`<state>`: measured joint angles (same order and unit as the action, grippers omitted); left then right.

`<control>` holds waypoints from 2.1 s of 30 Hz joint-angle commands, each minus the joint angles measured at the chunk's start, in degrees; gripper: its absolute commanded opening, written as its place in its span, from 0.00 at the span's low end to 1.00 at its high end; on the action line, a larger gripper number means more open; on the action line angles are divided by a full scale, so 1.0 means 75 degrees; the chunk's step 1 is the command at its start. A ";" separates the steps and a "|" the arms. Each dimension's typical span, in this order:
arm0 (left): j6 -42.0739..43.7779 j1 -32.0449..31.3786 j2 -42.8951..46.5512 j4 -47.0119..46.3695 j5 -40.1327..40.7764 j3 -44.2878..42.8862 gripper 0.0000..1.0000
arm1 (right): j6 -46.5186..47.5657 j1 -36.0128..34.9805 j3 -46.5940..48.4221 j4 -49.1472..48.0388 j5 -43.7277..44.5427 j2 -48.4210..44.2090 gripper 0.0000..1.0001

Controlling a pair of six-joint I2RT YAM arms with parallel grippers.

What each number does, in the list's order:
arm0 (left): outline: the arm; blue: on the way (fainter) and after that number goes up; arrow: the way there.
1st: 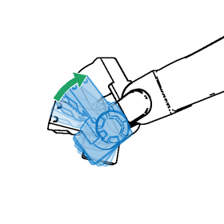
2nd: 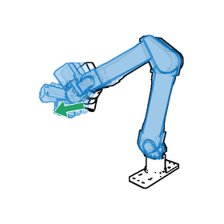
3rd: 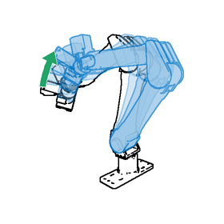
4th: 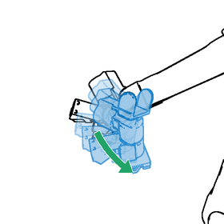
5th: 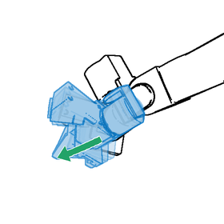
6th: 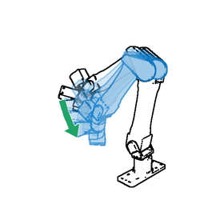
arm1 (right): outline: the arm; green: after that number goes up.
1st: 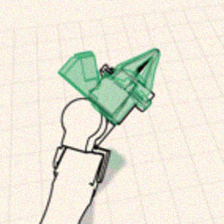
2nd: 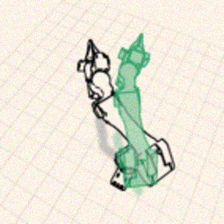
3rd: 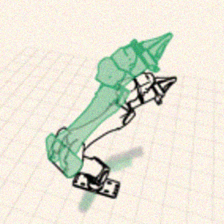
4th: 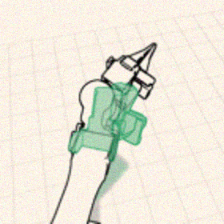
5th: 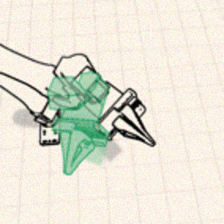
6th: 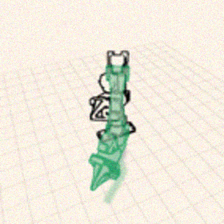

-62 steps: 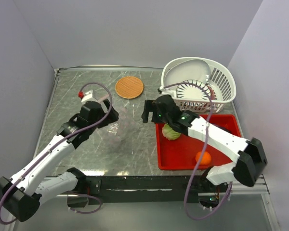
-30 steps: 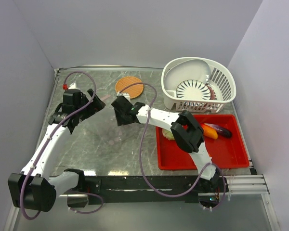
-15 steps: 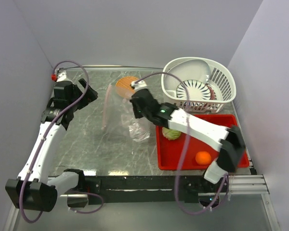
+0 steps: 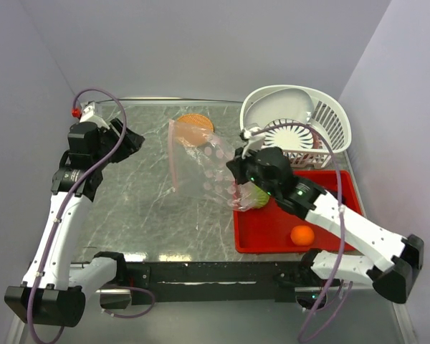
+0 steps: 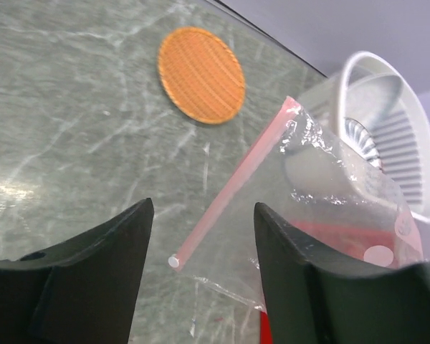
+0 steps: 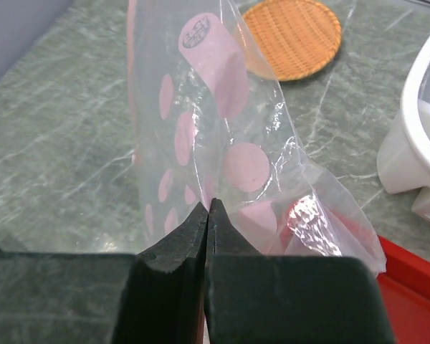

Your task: Place the food in the zip-top bag and seal the zipper

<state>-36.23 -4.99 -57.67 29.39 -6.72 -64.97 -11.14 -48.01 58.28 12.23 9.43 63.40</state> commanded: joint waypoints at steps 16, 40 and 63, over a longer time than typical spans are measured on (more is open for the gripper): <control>-0.0127 0.0185 0.0259 -0.0918 -0.2992 0.0482 0.48 | -0.1573 0.1841 -0.1138 -0.1454 -0.3799 -0.2265 0.00; -0.0396 0.0174 0.0681 -0.1727 -0.4447 0.1174 0.47 | -0.2956 0.3202 -0.1267 -0.3083 -0.5875 -0.1141 0.00; -0.0151 0.0174 0.1232 -0.1378 -0.4299 0.1222 0.01 | -0.3626 0.2688 -0.0683 -0.4057 -0.5537 0.1177 0.00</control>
<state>-39.57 -3.81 -50.87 16.12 -43.13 -53.58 -39.33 -25.08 48.88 -17.17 -35.88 68.29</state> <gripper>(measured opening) 0.037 0.007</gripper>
